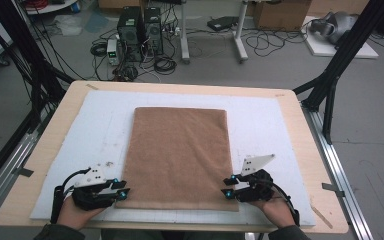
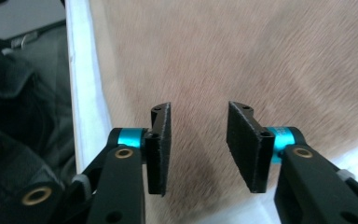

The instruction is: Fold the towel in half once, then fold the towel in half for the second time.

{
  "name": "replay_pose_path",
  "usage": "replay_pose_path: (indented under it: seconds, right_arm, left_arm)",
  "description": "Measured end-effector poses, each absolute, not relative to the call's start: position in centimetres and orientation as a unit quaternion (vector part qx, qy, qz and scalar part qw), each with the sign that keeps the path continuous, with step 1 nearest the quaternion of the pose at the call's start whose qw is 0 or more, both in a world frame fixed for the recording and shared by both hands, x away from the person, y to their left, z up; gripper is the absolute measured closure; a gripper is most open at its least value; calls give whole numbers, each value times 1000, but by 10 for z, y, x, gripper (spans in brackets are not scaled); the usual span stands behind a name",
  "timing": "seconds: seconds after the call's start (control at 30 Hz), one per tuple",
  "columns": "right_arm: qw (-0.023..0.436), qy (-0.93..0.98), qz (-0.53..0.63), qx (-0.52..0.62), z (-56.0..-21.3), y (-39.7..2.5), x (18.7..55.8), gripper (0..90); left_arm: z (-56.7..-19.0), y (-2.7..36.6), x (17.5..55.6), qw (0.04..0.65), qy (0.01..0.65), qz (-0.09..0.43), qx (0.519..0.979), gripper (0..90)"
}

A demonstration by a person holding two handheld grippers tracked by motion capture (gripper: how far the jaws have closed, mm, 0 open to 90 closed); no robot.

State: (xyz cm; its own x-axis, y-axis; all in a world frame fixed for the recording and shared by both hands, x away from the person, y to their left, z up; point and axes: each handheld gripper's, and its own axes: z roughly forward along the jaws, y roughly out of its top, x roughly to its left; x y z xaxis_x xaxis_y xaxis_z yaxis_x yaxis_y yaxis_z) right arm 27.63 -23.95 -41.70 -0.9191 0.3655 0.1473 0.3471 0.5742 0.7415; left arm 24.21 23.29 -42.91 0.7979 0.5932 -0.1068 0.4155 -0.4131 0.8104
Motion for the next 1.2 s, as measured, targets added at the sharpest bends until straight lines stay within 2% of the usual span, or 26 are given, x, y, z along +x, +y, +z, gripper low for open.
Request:
replay_pose_path:
  seconds: [0.13,0.33,0.47,0.67,1.2]
  right_arm:
    - [24,877,429,214,-407,-237,284,462]
    - [41,858,454,238,-398,-233,294,329]
    - [52,857,456,236,-394,-225,298,295]
    - [61,856,458,234,-388,-220,300,261]
    - [69,863,444,230,-391,-225,299,270]
  left_arm:
    - [-422,233,253,464,312,107,822,586]
    - [-413,227,262,468,322,122,814,408]
    - [-412,223,264,467,325,128,813,335]
    - [-414,216,265,468,323,127,813,307]
    - [-412,218,273,458,324,135,817,315]
